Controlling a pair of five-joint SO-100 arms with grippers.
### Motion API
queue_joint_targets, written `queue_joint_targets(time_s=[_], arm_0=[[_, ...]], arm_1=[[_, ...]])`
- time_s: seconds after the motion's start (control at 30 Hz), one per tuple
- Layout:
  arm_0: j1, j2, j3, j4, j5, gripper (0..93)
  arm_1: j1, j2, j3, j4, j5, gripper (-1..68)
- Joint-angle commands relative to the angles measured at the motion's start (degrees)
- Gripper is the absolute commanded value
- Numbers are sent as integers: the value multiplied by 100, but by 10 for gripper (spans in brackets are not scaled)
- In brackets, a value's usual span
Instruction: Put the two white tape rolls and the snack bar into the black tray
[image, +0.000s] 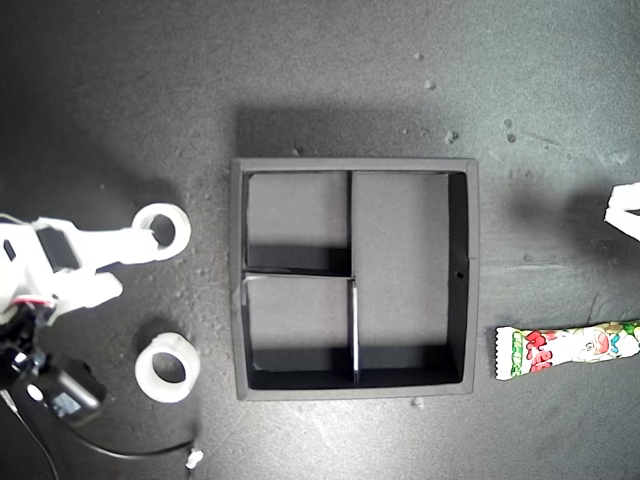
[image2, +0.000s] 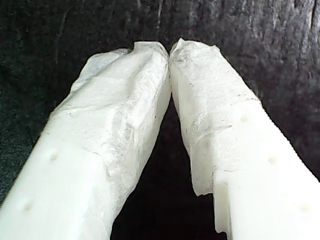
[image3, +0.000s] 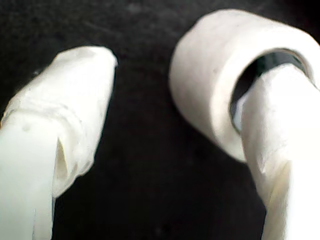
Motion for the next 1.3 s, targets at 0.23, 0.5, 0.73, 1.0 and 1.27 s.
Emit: queue_joint_targets(time_s=[0.23, 0.5, 0.73, 1.0, 1.27], arm_0=[[-141, -580, -246, -519, 158, 194], [-308, -1652, -475, -932, 176, 195], [-791, -2813, -1468, -299, 62, 50], [-853, -2558, -3173, 1028, 510, 3], [-70, -4289, -6750, 2303, 791, 3]], arm_1=[[-264, 44, 70, 149, 18, -3], [-387, 44, 70, 176, 70, -3], [-325, 44, 70, 598, 2382, 3], [264, 44, 70, -62, -220, -3], [-70, 44, -299, -1863, -4324, -4]])
